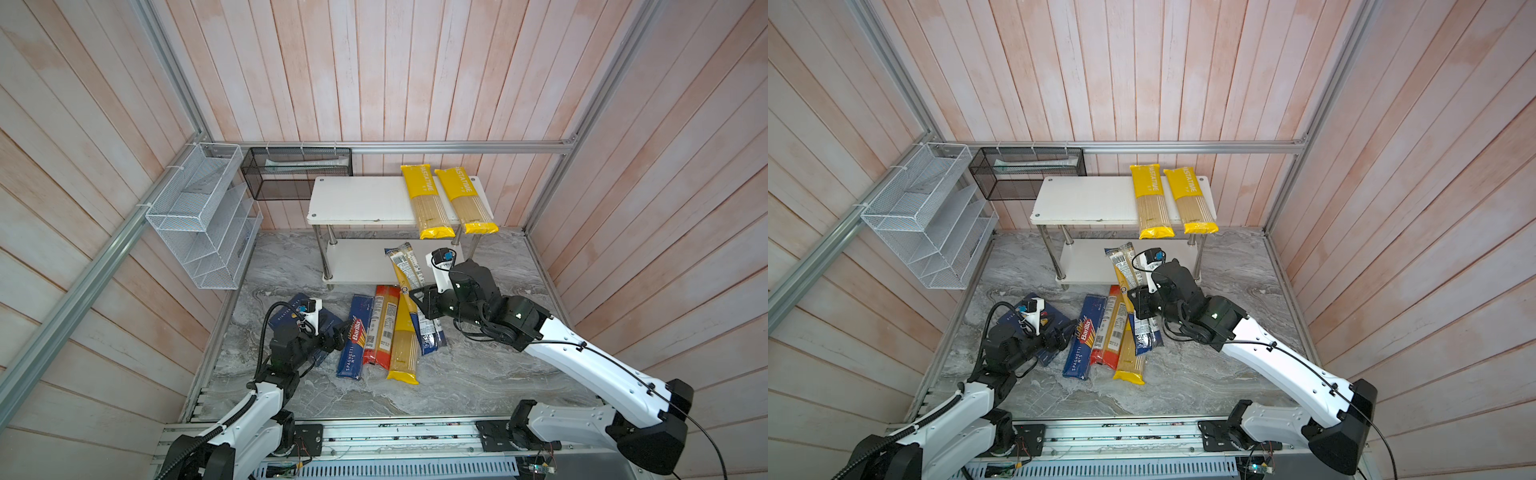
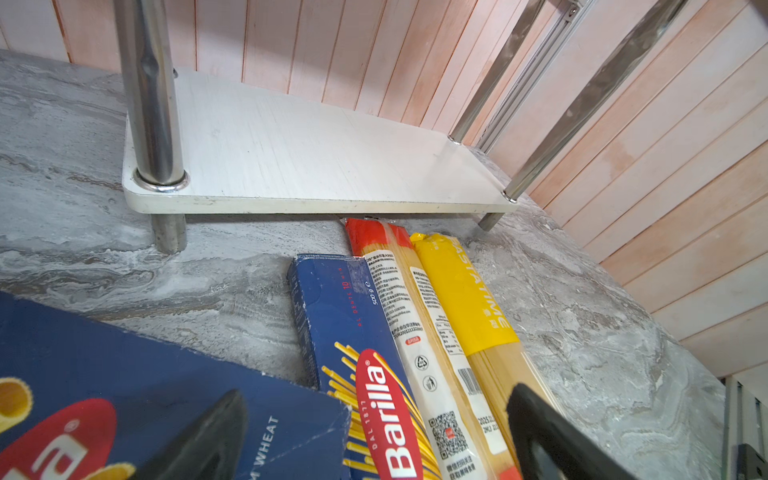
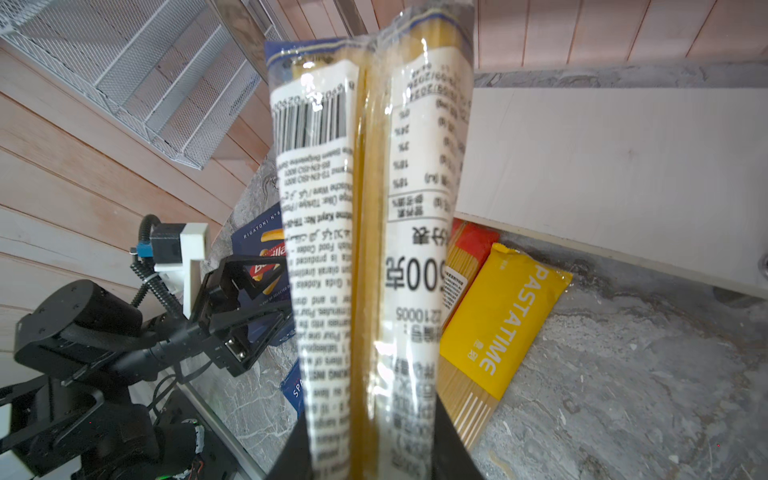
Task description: Place and organize the pasta boxes and bags onto the shelf
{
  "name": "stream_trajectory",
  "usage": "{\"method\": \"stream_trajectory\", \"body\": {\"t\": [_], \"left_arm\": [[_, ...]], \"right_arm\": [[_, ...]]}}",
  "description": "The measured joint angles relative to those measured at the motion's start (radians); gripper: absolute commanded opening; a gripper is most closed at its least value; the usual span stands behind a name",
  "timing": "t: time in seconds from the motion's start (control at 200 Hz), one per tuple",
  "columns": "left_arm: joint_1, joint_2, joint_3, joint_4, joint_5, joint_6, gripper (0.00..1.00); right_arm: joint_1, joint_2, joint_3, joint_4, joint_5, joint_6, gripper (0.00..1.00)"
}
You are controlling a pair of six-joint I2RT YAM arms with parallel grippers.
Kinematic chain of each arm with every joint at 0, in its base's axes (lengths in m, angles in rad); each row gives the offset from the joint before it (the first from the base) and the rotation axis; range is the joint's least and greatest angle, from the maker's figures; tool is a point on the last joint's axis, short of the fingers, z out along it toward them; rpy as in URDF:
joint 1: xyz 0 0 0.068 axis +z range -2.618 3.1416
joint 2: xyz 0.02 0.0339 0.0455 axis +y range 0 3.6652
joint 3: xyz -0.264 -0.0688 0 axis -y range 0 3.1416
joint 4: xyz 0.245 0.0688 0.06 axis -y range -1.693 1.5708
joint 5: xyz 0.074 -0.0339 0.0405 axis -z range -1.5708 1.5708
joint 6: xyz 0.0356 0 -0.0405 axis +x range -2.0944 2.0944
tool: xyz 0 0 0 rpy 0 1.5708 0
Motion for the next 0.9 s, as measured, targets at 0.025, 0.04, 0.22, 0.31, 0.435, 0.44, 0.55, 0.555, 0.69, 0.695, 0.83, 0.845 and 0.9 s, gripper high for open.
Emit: {"method": "stream_trajectory", "body": {"t": [0.025,0.04,0.22,0.31,0.435,0.44,0.55,0.555,0.69,0.695,0.83,0.845,0.9], "left_arm": [[0.000,0.001,0.001,0.000,0.000,0.000,1.00],[0.000,0.001,0.001,0.000,0.000,0.000,1.00],[0.000,0.001,0.005,0.000,0.000,0.000,1.00],[0.000,0.001,0.005,0.000,0.000,0.000,1.00],[0.000,0.001,0.005,0.000,0.000,0.000,1.00],[0.000,0.001,0.005,0.000,0.000,0.000,1.00],[0.000,0.001,0.005,0.000,0.000,0.000,1.00],[0.000,0.001,0.005,0.000,0.000,0.000,1.00],[0.000,0.001,0.005,0.000,0.000,0.000,1.00],[0.000,0.001,0.005,0.000,0.000,0.000,1.00],[0.000,0.001,0.005,0.000,0.000,0.000,1.00],[0.000,0.001,0.005,0.000,0.000,0.000,1.00],[0.000,0.001,0.005,0.000,0.000,0.000,1.00]], "right_arm": [[0.000,0.008,0.015,-0.002,0.002,-0.004,0.16],[0.000,0.012,0.025,-0.002,0.003,-0.006,0.16],[0.000,0.069,0.117,-0.005,0.005,-0.034,0.16],[0.000,0.106,0.177,-0.024,0.013,-0.051,0.16],[-0.005,0.175,0.286,-0.040,0.017,-0.077,0.16],[-0.006,0.177,0.289,-0.040,0.017,-0.077,0.16],[-0.027,0.241,0.381,-0.040,0.009,-0.090,0.16],[-0.028,0.243,0.384,-0.040,0.008,-0.090,0.16],[-0.066,0.328,0.495,-0.040,-0.009,-0.107,0.16],[-0.067,0.330,0.497,-0.040,-0.010,-0.107,0.16],[-0.096,0.421,0.618,-0.055,-0.033,-0.117,0.16],[-0.098,0.430,0.628,-0.055,-0.035,-0.119,0.16],[-0.106,0.461,0.671,-0.061,-0.040,-0.126,0.16]]}}
